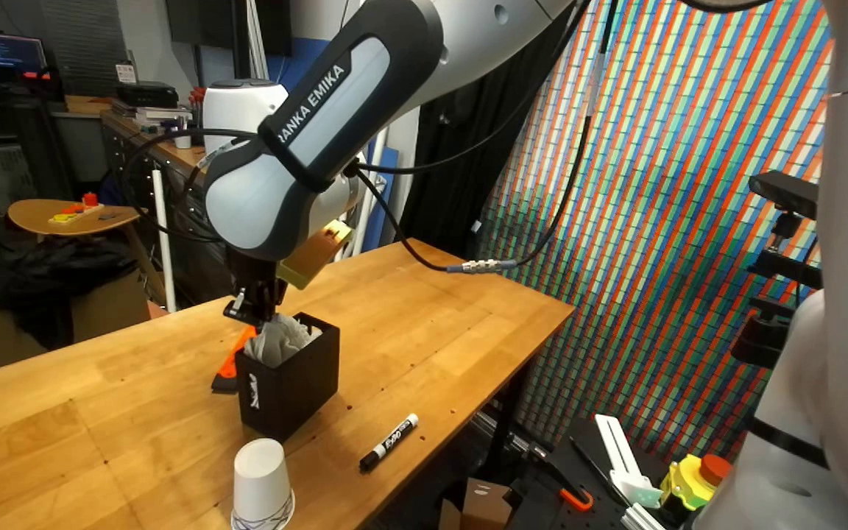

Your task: Put the towel inside the black object

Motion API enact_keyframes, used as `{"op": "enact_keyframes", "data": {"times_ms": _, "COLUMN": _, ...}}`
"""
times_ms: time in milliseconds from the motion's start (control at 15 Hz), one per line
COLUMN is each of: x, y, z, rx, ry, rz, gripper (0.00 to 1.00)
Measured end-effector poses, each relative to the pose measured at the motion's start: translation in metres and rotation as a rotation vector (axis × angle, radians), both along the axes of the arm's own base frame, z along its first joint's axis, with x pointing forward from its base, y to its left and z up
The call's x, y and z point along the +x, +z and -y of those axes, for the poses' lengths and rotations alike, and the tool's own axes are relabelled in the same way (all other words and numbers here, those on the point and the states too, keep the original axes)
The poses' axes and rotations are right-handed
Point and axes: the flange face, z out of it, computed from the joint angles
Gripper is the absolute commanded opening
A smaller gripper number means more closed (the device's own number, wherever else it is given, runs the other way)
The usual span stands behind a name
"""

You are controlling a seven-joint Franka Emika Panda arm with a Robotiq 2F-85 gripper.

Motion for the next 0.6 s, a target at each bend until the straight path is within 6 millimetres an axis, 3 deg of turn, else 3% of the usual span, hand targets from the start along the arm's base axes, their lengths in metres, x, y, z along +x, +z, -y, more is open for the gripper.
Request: {"op": "enact_keyframes", "data": {"times_ms": 600, "x": -0.015, "y": 0.029, "z": 0.000, "rx": -0.003, "ry": -0.001, "rz": 0.035, "gripper": 0.01}}
